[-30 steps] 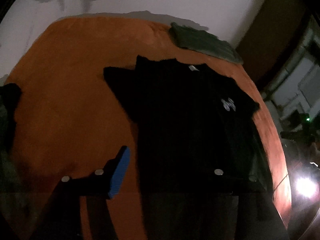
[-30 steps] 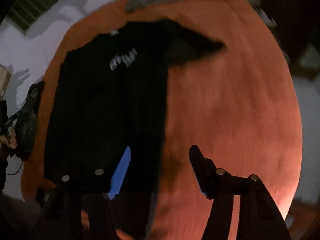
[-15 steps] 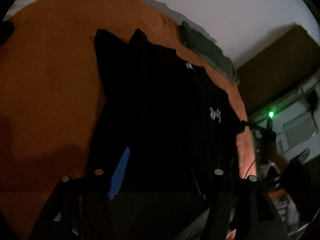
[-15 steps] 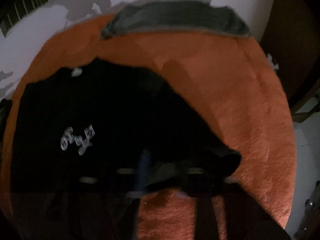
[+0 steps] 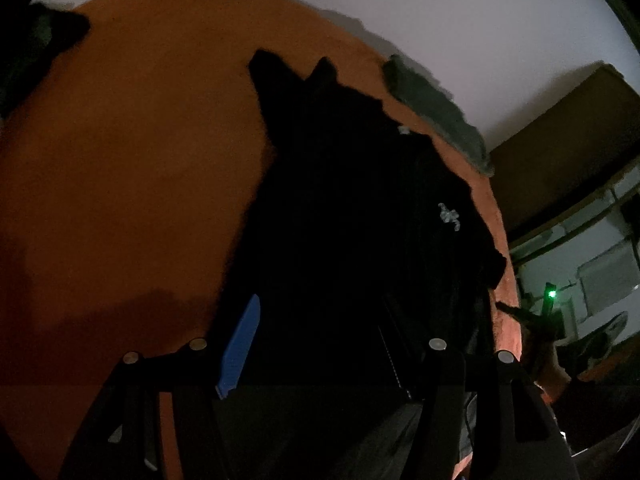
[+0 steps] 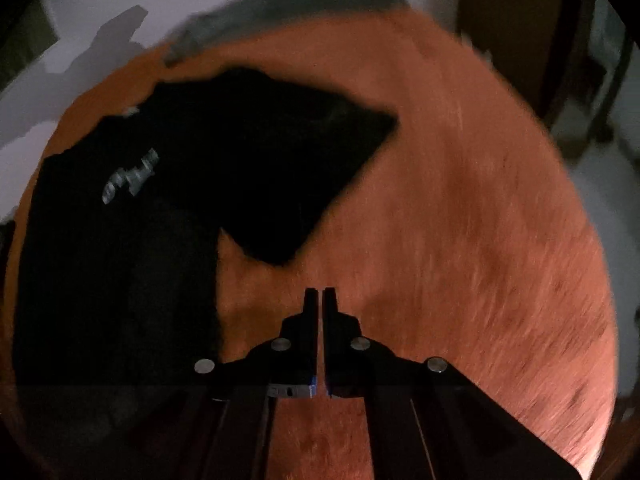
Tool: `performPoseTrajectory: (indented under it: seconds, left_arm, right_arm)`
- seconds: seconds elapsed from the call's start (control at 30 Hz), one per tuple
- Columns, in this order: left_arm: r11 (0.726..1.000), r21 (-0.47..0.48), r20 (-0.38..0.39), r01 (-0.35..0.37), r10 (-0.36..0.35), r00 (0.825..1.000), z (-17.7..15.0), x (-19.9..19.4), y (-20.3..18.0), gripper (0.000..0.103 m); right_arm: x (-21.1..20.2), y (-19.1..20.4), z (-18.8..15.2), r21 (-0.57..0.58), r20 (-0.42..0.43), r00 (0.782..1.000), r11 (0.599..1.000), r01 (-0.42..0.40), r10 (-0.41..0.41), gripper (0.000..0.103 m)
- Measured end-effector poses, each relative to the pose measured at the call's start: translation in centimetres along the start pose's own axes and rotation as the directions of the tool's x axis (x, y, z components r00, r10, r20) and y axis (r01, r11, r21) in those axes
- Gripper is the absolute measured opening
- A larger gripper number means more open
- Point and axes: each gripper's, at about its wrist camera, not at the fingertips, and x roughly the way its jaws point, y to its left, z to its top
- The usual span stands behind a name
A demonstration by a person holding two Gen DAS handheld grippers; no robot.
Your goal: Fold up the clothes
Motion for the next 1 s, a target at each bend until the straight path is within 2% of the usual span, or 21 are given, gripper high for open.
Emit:
performPoseTrajectory:
  seconds: [0.07, 0.1, 0.17, 0.23, 0.27, 0.37, 0.43, 0.47, 0.5, 0.53, 0.57, 0.6, 0.63, 0.87, 1.0]
  left_arm:
    - [1.0, -0.019, -0.012, -0.002, 0.001, 1.0, -0.1, 0.0, 0.6, 0.062]
    - [1.0, -0.028, -0.017, -0.002, 0.002, 1.0, -0.1, 0.0, 0.9, 0.062]
    - [0.999, -0.044, -0.016, -0.003, 0.003, 1.0, 0.0, -0.1, 1.4, 0.062]
    - [0.999, -0.051, -0.02, -0.003, 0.002, 1.0, -0.2, -0.2, 1.5, 0.062]
    - [0.999, -0.054, -0.023, -0.002, 0.001, 1.0, -0.3, -0.1, 1.5, 0.062]
    - [0.998, -0.062, -0.033, -0.001, -0.001, 0.999, -0.6, -0.1, 1.6, 0.062]
    - [0.998, -0.068, -0.039, 0.0, -0.003, 0.999, -0.8, 0.0, 1.6, 0.062]
    - [0.997, -0.071, -0.042, 0.001, -0.004, 0.999, -0.9, 0.0, 1.6, 0.062]
    - [0.997, -0.073, -0.046, 0.001, -0.004, 0.999, -0.9, 0.0, 1.6, 0.062]
    - [0.997, -0.076, -0.049, 0.001, -0.005, 0.999, -1.0, 0.0, 1.7, 0.062]
    - [0.997, -0.079, -0.052, 0.002, -0.006, 0.999, -1.1, 0.0, 1.7, 0.062]
    - [0.997, -0.078, -0.053, -0.003, -0.001, 0.999, -1.3, 0.0, 1.7, 0.062]
    - [0.997, -0.073, -0.052, -0.012, 0.008, 0.999, -1.4, -0.2, 1.8, 0.062]
    - [0.993, -0.11, -0.065, -0.034, 0.027, 0.998, -2.1, -0.2, 2.9, 0.062]
    - [0.992, -0.121, -0.079, -0.041, 0.032, 0.996, -2.3, 0.2, 3.1, 0.062]
  right_arm:
    - [-0.4, -1.2, -1.6, 0.039, -0.003, 1.0, 0.999, -0.007, 0.007, 0.001]
    - [-0.3, -1.6, -1.1, 0.06, 0.004, 1.0, 0.998, -0.013, 0.013, 0.002]
    - [0.0, -2.4, 0.8, 0.102, 0.025, 0.999, 0.994, -0.029, 0.027, 0.012]
    - [0.3, -3.1, 2.7, 0.143, 0.046, 0.998, 0.989, -0.045, 0.039, 0.07]
    - [0.5, -3.5, 3.7, 0.164, 0.057, 0.997, 0.985, -0.054, 0.045, 0.072]
    - [1.0, -4.7, 6.5, 0.225, 0.09, 0.994, 0.971, -0.08, 0.061, 0.071]
    - [1.4, -5.4, 8.5, 0.264, 0.113, 0.991, 0.959, -0.099, 0.071, 0.056]
    - [1.5, -5.8, 9.4, 0.284, 0.124, 0.989, 0.953, -0.108, 0.075, 0.053]
    - [1.7, -6.2, 10.4, 0.303, 0.136, 0.988, 0.946, -0.118, 0.08, 0.044]
    - [1.9, -6.5, 11.3, 0.322, 0.147, 0.986, 0.938, -0.128, 0.084, 0.03]
    - [1.8, -6.6, 11.6, 0.324, 0.157, 0.985, 0.938, -0.12, 0.072, 0.025]
    - [1.6, -6.5, 11.6, 0.322, 0.166, 0.985, 0.941, -0.106, 0.055, 0.011]
    - [1.5, -6.4, 11.7, 0.319, 0.175, 0.984, 0.943, -0.092, 0.037, 0.003]
    - [0.3, -6.5, 12.2, 0.307, 0.241, 0.966, 0.952, 0.015, -0.093, 0.002]
    - [1.0, -6.5, 12.6, 0.257, 0.212, 0.969, 0.964, 0.07, -0.127, 0.002]
